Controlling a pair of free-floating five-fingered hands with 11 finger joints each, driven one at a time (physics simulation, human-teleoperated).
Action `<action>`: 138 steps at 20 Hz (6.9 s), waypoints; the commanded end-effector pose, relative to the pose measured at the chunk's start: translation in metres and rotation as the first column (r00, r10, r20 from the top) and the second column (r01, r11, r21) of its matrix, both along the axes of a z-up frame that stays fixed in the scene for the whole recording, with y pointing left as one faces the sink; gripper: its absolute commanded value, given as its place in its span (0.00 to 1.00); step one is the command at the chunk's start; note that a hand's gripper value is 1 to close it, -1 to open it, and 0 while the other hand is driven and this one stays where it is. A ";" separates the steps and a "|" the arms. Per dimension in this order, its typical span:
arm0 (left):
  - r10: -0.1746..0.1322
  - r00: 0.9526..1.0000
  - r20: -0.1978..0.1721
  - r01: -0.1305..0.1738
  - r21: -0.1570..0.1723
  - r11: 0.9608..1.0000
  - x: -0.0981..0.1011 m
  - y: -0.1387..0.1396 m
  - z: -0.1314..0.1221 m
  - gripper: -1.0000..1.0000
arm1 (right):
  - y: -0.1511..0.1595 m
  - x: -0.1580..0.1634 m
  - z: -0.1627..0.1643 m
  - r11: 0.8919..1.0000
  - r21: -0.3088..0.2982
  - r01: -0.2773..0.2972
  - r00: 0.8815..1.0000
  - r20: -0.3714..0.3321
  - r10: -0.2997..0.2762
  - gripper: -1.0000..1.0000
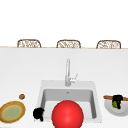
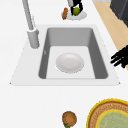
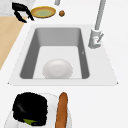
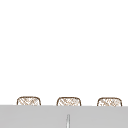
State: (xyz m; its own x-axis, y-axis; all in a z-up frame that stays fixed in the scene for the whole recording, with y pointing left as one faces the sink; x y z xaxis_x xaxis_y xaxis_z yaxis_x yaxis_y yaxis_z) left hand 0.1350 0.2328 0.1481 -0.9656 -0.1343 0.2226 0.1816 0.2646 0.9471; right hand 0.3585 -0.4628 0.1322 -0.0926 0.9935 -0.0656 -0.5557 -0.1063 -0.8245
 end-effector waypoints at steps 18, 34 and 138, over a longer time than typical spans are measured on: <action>0.000 1.000 0.000 0.000 0.000 1.000 0.000 0.000 0.000 0.50 | 0.095 -0.019 0.097 0.999 -0.011 0.052 0.997 0.054 -0.051 1.00; 0.000 1.000 0.000 0.000 0.000 1.000 0.000 0.000 0.000 0.50 | 0.218 -0.024 0.123 0.999 -0.006 0.047 0.998 0.049 -0.047 1.00; 0.000 1.000 0.000 0.000 0.000 1.000 0.000 0.000 0.000 0.50 | 0.336 0.038 -0.026 0.957 0.236 -0.166 0.986 0.051 0.158 0.00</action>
State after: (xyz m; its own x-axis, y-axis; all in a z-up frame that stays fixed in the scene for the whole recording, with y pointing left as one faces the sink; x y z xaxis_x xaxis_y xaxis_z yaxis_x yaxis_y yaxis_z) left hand 0.1350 0.2328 0.1481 -0.9656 -0.1343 0.2226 0.1816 0.2646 0.9471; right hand 0.4019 -0.1182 0.0952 -0.2128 0.9633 0.1639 -0.5814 0.0100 -0.8136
